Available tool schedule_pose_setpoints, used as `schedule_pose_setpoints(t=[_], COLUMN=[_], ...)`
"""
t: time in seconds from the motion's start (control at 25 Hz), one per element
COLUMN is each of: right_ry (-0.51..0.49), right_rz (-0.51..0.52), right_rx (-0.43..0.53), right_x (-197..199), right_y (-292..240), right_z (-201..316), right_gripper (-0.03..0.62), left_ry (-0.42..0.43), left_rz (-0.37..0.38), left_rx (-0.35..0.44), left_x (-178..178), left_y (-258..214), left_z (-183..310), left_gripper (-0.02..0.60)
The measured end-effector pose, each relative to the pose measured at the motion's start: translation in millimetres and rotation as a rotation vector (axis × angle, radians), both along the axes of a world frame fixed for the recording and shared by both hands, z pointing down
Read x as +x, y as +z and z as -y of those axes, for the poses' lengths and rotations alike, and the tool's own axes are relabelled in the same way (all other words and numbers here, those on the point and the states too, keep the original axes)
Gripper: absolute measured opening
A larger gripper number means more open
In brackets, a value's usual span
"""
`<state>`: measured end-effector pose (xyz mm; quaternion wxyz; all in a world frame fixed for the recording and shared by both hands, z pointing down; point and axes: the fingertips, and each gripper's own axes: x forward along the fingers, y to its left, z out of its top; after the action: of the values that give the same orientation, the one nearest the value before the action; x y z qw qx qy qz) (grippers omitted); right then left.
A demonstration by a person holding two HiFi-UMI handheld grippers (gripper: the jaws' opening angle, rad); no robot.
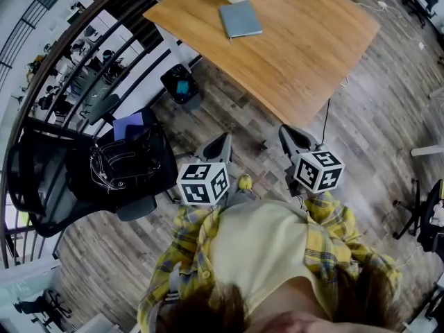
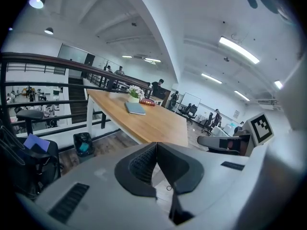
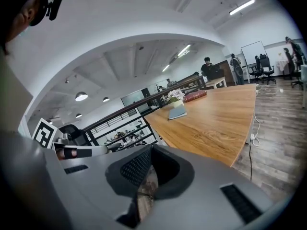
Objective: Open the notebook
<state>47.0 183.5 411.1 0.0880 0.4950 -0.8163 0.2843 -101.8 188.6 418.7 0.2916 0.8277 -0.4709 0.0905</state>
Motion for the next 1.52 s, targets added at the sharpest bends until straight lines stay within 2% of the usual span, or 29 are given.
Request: schedule_pose_setpoints(t=[0.28, 0.72, 1.24, 1.52], right_ry=[0.017, -0.019, -0.053, -0.097], right_rz=[-0.014, -0.020, -0.038, -0.034], right_rx=[-0.007, -0.003, 0.013, 0.015], right_x=[-15.6, -22.0, 24.3, 46.5], right_y=[3.3, 2.7, -0.9, -3.4], right_z=[20.3, 55.9, 125.0, 164.2], right_gripper=[0.066, 0.066, 0.066, 0.066], left_ry=[0.025, -0.005, -0.005, -0.005], left_rz=[0.021, 0.042, 0.079, 0.140], left_rx=[0.007, 0.001, 0.023, 0.030], left_x=[-16.6, -20.9, 28.7, 56.5], left_y=[4.5, 13.5, 11.1, 8.0], left_z=[22.7, 55.1, 125.8, 163.2], left_gripper=[0.009, 0.009, 0.009, 0.009])
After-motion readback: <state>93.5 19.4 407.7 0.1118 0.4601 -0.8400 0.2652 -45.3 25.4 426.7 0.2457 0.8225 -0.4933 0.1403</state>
